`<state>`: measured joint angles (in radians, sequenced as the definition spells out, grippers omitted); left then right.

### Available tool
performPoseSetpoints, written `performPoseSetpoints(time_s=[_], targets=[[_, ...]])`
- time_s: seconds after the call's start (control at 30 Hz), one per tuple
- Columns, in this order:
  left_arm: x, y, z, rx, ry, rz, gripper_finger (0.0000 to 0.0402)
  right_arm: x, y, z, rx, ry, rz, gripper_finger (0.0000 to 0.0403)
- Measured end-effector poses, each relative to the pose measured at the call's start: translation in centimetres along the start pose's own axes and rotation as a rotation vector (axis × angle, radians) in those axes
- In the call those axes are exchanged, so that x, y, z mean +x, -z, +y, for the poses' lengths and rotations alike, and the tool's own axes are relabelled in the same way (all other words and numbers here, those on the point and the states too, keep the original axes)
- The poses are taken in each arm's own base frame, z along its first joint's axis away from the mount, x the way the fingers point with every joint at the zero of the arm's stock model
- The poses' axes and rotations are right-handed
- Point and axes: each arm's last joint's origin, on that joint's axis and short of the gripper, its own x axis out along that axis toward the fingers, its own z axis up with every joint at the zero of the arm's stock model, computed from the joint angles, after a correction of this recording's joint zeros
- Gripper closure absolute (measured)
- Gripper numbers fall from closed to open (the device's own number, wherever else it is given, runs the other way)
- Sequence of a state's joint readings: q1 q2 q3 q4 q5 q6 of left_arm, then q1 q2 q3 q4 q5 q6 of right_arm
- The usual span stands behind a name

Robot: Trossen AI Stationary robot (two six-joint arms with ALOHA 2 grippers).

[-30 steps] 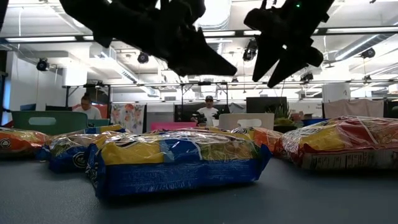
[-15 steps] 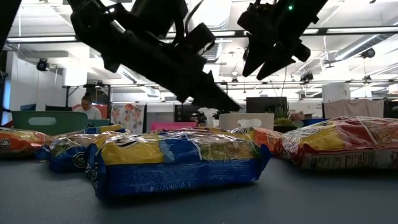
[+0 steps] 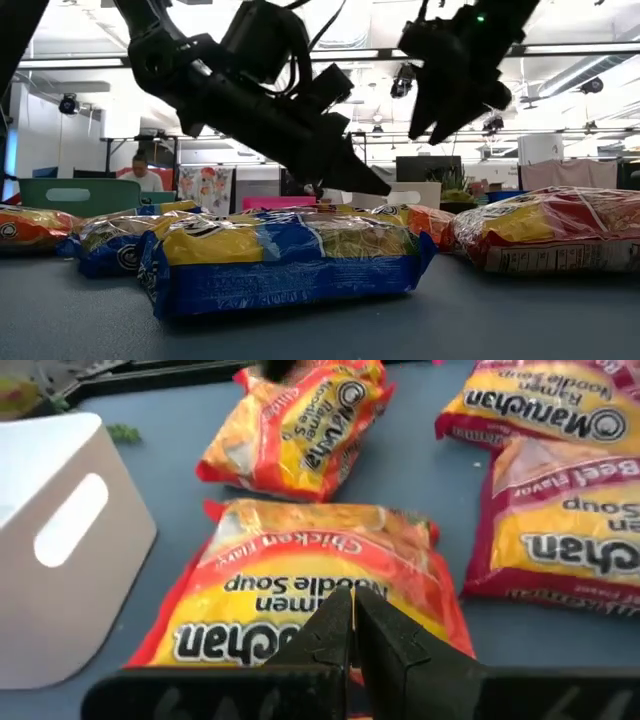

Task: Sort Maruchan noodles
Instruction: Put the orange noodle pack into the white bin

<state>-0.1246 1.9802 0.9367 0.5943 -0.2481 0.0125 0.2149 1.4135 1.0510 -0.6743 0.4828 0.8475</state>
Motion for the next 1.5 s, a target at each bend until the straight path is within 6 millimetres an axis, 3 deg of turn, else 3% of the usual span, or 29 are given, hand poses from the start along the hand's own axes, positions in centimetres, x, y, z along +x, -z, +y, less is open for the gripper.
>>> performPoseSetpoints(time_s=[0.23,0.53,0.83,1.23,1.5], targets=[[0.6,0.9,0.0,-0.017,-0.003,0.011,0.0402,0.9,2.1,-1.1,0.054,-0.016,0.105,0.0174],[1.1,1.8,0.6,-0.063,-0.075,0.052,0.0402,-0.6,3.0,-3.9,0.165,-0.108,0.045,0.0174],[1.1,2.1,0.8,-0.093,-0.082,0.075,0.0402,1.3,4.6,-6.8,0.399,-0.190,0.075,0.0169],[1.1,2.3,0.8,-0.090,-0.084,0.088,0.0402,4.8,5.1,-6.9,0.445,-0.244,0.119,0.0103],[1.0,2.5,0.8,-0.089,-0.085,0.093,0.0402,7.1,4.6,-5.6,0.435,-0.327,0.082,0.0100]])
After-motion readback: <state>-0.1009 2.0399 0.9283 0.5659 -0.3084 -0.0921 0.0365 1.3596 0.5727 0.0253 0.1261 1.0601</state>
